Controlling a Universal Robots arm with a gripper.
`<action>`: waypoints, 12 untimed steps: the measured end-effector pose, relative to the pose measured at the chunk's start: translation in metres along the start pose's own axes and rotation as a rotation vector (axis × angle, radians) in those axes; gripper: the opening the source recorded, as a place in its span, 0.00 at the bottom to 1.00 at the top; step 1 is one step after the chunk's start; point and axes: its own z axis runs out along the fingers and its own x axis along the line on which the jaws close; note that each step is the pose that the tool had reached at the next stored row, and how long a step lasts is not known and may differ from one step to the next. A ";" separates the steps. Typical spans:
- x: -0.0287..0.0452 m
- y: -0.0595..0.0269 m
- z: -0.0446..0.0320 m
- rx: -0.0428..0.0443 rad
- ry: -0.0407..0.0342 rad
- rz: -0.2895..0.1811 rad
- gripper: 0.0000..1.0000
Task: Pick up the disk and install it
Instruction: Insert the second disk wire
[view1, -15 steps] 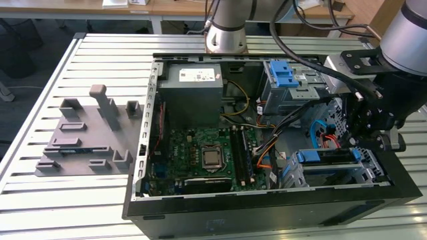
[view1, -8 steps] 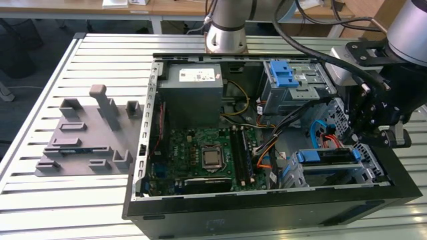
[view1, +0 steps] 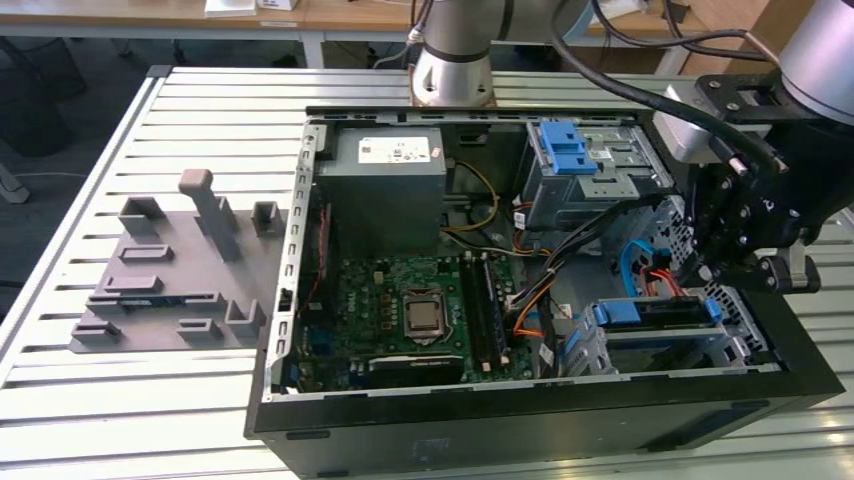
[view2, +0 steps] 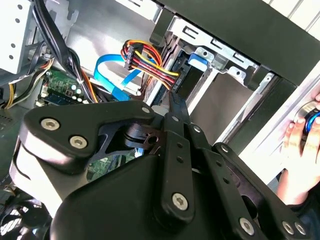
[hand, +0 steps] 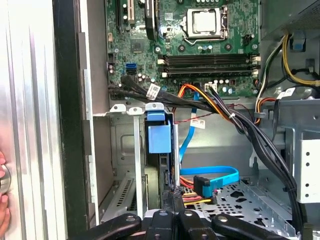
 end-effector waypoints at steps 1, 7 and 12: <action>0.0000 0.0000 -0.0009 -0.0019 -0.0002 0.000 0.11; 0.0002 0.0042 -0.0022 -0.0124 -0.0042 0.000 0.11; 0.0005 0.0095 -0.0026 -0.0129 -0.0078 0.000 0.11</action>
